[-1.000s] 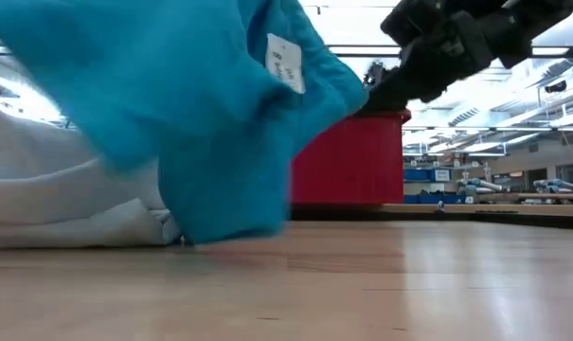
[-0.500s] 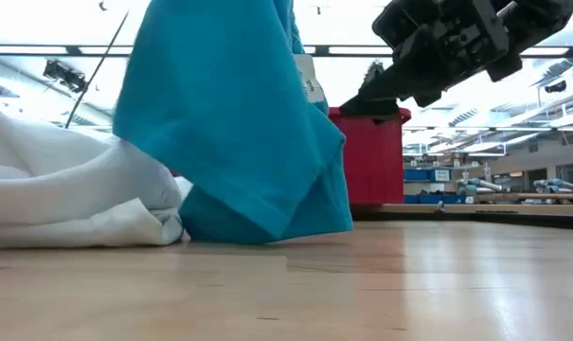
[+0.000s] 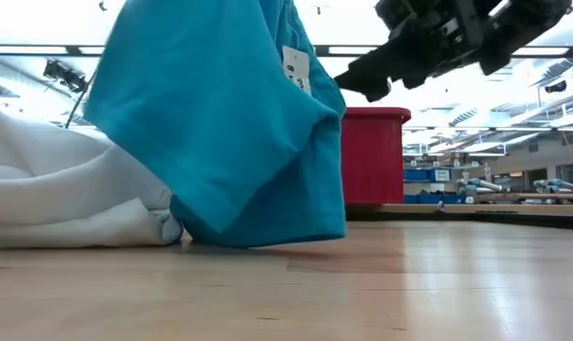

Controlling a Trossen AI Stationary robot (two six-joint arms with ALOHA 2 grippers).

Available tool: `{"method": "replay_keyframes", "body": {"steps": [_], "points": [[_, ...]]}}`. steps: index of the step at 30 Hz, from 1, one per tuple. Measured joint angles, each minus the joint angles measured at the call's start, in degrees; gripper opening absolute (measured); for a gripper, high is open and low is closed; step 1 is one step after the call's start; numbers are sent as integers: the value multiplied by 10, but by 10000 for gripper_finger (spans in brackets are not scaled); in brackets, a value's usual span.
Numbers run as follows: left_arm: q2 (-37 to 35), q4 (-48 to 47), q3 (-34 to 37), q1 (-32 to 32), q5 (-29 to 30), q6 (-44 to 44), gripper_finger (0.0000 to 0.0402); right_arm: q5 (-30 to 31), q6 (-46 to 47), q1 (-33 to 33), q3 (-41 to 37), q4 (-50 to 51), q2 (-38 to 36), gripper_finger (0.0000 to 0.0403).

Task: Fold laundry
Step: Fold the blue underwear

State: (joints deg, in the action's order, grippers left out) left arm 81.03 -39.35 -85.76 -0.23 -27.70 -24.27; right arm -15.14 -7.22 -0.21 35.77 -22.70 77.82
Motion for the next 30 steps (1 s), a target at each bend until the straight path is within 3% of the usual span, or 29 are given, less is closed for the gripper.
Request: {"method": "replay_keyframes", "body": {"steps": [4,8,10,13,16,19,30], "points": [[0,1,0,0,0,-5,2,-20,5,-4,0,-13,25,202],[0,1,0,-3,-2,-6,2,45,1,-12,0,16,26,195],[0,1,0,-7,-3,-6,2,22,5,-27,0,25,26,193],[0,1,0,-14,-4,-6,2,-70,36,-52,0,25,28,190],[0,1,0,-21,-4,-6,2,-56,59,-66,0,61,19,185],[0,1,0,-26,-5,-6,2,-85,64,-77,0,90,18,181],[0,18,0,-26,-4,-10,2,-98,94,-28,0,-13,83,208]]}}
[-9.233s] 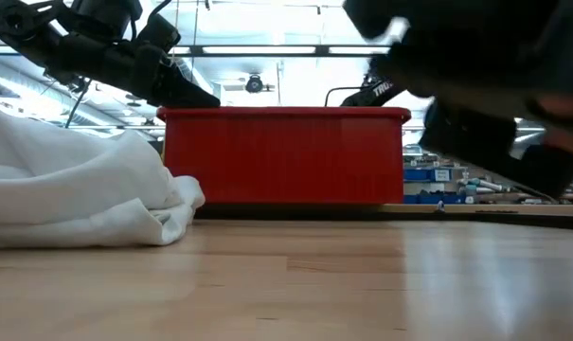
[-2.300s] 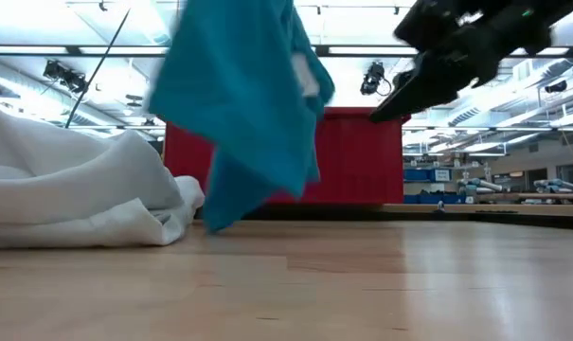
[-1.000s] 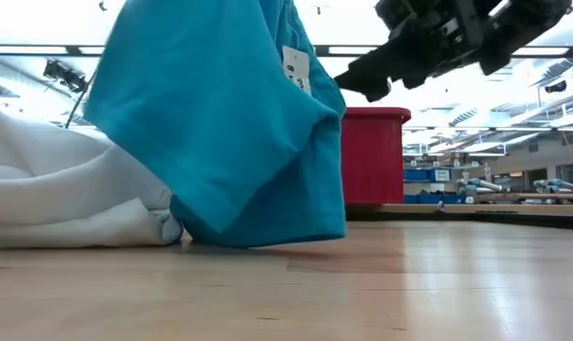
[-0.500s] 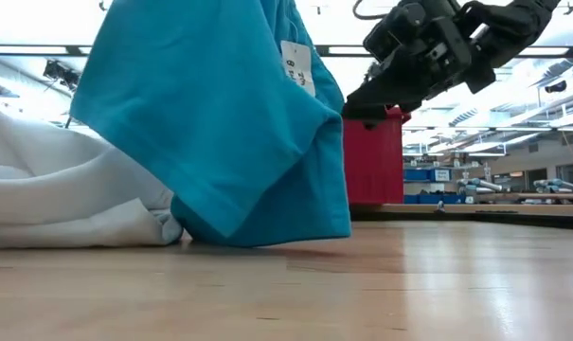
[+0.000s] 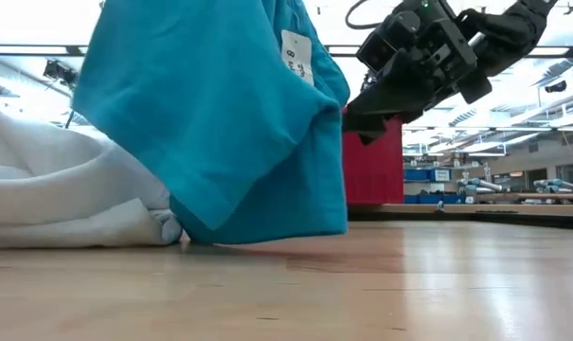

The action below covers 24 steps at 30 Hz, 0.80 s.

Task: Fold laundry
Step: Fold the blue underwear

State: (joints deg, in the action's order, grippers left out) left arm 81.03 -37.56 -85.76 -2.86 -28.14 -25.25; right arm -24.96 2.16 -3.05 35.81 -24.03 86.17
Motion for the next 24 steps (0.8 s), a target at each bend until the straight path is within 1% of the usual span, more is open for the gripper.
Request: {"method": "replay_keyframes", "body": {"steps": [5,8,11,14,17,19,21,24], "points": [[0,1,0,0,0,0,2,-14,8,5,0,-46,28,251],[0,1,0,0,0,0,2,-1,2,3,0,-64,28,268],[0,0,0,0,0,1,2,-5,3,-1,0,-80,24,270],[0,0,0,0,0,1,2,-5,-1,1,6,-86,24,256],[0,0,0,0,0,0,2,-2,-10,6,11,-86,24,222],[0,0,0,0,0,0,2,-2,-14,7,11,-84,24,186],[0,-7,0,0,0,1,2,-2,-17,7,11,-74,24,137],[0,-28,0,0,6,2,2,-1,-25,6,11,-38,13,44]]}}
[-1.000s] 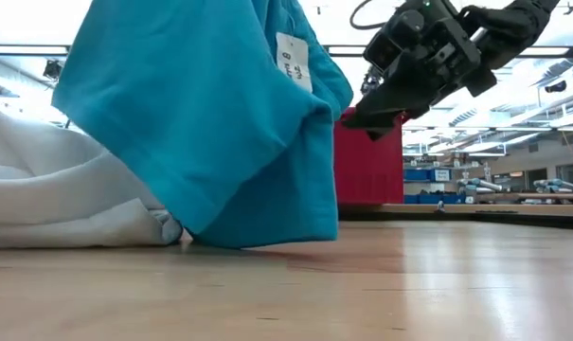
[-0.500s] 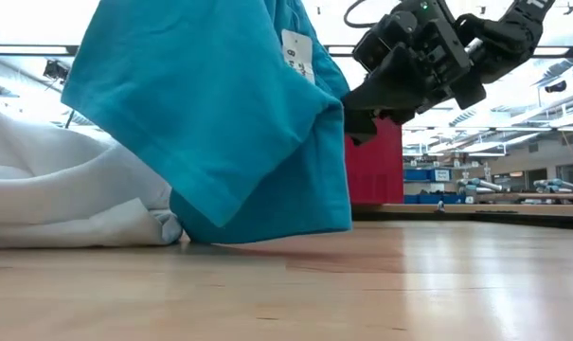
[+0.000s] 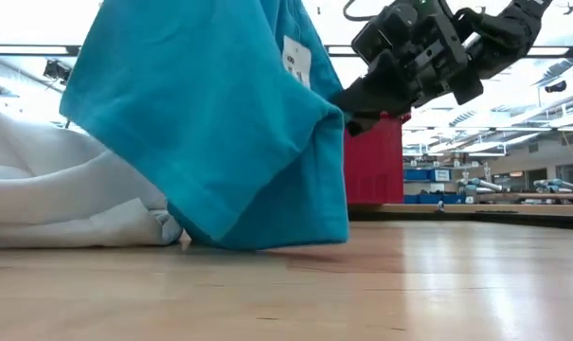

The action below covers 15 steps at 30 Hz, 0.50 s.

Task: Fold laundry
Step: Fold the blue underwear

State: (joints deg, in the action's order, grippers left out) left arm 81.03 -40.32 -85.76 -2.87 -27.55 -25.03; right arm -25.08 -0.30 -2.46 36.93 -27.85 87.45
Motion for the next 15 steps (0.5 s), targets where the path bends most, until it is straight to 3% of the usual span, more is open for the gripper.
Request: {"method": "replay_keyframes", "body": {"steps": [2,8,11,15], "points": [[0,-27,0,2,26,0,2,10,-12,-2,5,65,-29,20],[0,-112,0,28,174,0,2,172,-25,26,86,352,-147,39],[0,-92,0,39,229,-2,2,217,-9,41,144,481,-181,29],[2,-52,0,59,275,-26,2,270,7,51,190,569,-201,20]]}}
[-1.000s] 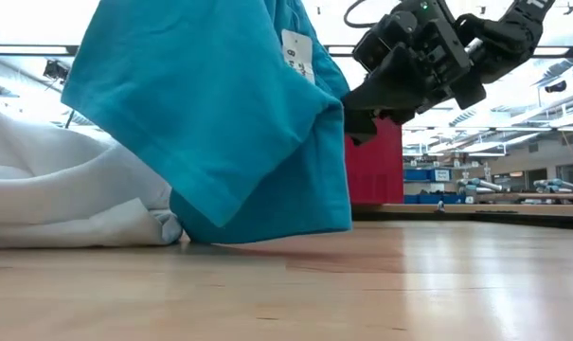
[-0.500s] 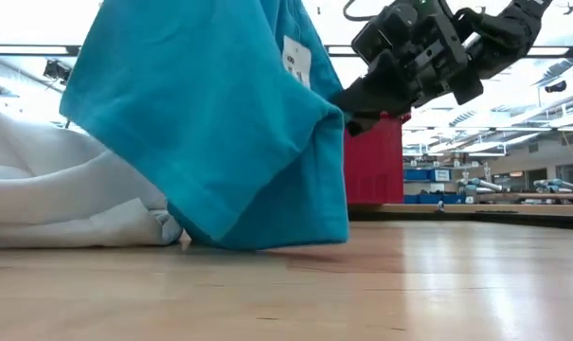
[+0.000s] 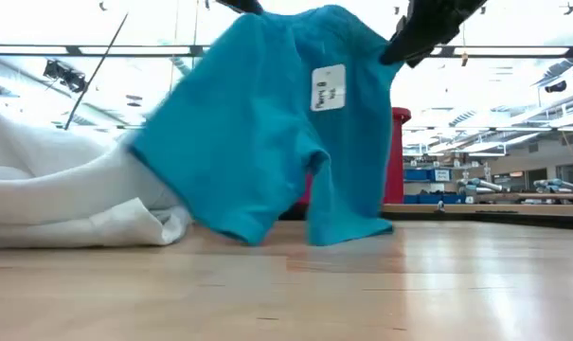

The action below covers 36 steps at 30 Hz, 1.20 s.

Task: Fold laundry
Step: Fold the blue underwear

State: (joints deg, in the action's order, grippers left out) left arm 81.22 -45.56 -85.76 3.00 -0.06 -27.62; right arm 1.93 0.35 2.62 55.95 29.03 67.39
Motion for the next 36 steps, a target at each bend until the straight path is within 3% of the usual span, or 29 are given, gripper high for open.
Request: {"method": "replay_keyframes", "body": {"steps": [9,15,17,20,23,25,28,36], "points": [[36,106,0,84,19,-93,2,138,-68,-35,84,143,-13,25],[49,195,0,164,31,-151,2,362,-180,-86,114,135,-13,25],[46,212,0,172,33,-170,2,400,-193,-89,120,127,-14,25],[45,204,-1,151,25,-199,2,355,-160,-73,120,156,-17,25],[61,119,-1,112,-57,-173,2,253,-62,-48,110,219,-10,25],[92,80,2,76,-88,-130,2,192,3,-21,77,243,-1,25],[136,95,52,8,-90,-103,2,117,67,34,16,230,15,26],[194,230,167,-126,-39,-47,2,109,223,178,-38,218,69,26]]}}
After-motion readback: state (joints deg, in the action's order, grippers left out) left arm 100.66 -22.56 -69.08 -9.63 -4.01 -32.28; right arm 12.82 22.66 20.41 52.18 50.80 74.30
